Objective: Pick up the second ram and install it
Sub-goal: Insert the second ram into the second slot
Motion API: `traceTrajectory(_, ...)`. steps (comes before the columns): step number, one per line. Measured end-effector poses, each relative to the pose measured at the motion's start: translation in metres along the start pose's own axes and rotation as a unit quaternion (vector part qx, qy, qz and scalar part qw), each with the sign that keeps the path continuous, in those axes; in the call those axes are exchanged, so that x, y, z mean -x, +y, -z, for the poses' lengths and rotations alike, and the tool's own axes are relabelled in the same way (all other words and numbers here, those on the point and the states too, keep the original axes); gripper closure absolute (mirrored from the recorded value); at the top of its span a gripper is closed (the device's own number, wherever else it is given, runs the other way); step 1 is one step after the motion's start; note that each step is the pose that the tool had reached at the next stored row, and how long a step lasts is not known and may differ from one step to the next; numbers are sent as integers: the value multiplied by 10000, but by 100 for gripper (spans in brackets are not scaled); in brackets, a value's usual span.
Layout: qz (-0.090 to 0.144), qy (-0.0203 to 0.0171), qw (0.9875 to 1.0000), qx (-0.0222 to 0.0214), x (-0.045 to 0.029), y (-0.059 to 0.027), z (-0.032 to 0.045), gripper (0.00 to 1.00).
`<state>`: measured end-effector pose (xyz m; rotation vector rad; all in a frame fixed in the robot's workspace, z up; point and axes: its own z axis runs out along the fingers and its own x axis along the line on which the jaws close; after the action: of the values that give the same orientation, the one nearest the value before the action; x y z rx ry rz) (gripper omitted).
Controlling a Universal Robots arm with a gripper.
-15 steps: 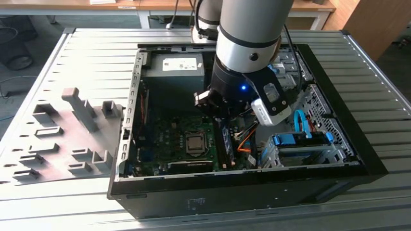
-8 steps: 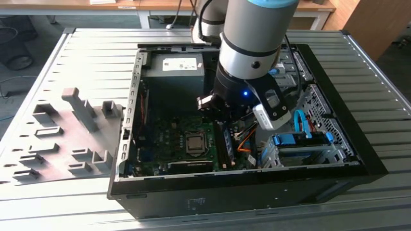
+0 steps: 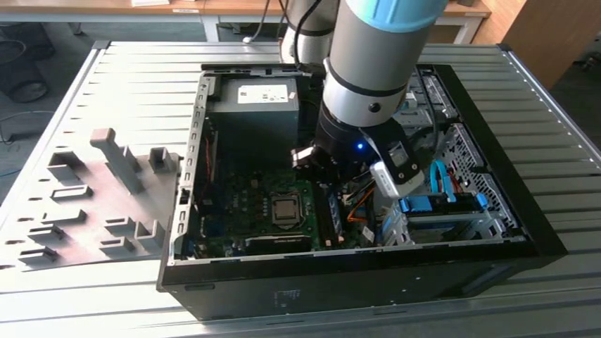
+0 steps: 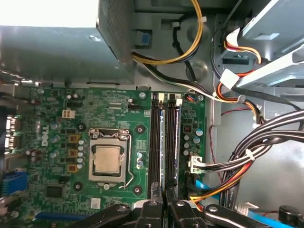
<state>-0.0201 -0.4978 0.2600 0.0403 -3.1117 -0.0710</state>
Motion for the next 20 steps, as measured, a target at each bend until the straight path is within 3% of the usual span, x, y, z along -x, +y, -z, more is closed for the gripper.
traceTrajectory(13, -1, 6, 10000, 1, 48, -11, -222, 86)
traceTrajectory(20, -1, 6, 10000, 0, 55, -15, -296, 86)
